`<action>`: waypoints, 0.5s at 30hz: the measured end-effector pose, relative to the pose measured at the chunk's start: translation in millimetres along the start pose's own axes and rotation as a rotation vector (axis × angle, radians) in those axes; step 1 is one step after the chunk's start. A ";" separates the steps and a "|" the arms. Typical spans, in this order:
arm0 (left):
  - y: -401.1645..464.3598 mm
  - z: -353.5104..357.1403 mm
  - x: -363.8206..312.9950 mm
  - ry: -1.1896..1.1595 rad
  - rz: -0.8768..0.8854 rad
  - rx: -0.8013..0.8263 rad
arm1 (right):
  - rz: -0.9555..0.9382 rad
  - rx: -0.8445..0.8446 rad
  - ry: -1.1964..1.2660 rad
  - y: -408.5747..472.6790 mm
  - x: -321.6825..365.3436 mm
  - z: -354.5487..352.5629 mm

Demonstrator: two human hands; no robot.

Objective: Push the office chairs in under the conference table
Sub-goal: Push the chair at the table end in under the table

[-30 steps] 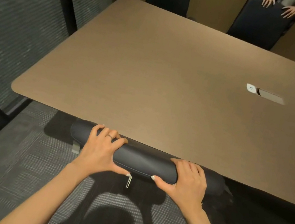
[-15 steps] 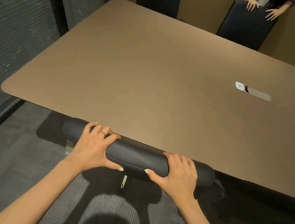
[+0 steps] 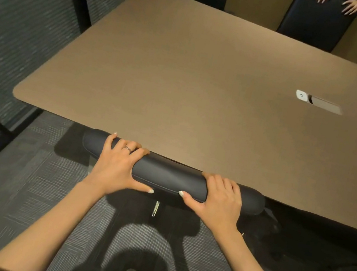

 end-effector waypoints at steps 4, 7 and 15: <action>-0.7 0.8 -0.4 0.001 -0.003 -0.001 | 0.004 0.015 0.005 -0.8 0.2 0.1; -0.4 1.5 0.2 0.001 -0.008 0.017 | 0.012 0.040 0.007 -0.6 0.3 0.0; -3.4 -0.6 -1.1 0.011 0.005 0.003 | 0.046 0.128 0.020 -2.5 2.3 -1.3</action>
Point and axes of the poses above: each hand's wrist, its own y-axis towards the middle knuckle, its own z-axis out of the palm, x = y × z, the point moved 5 cm from there along y, towards the middle knuckle, and after that the axes turned 3 degrees about y, right-handed, at the moved point
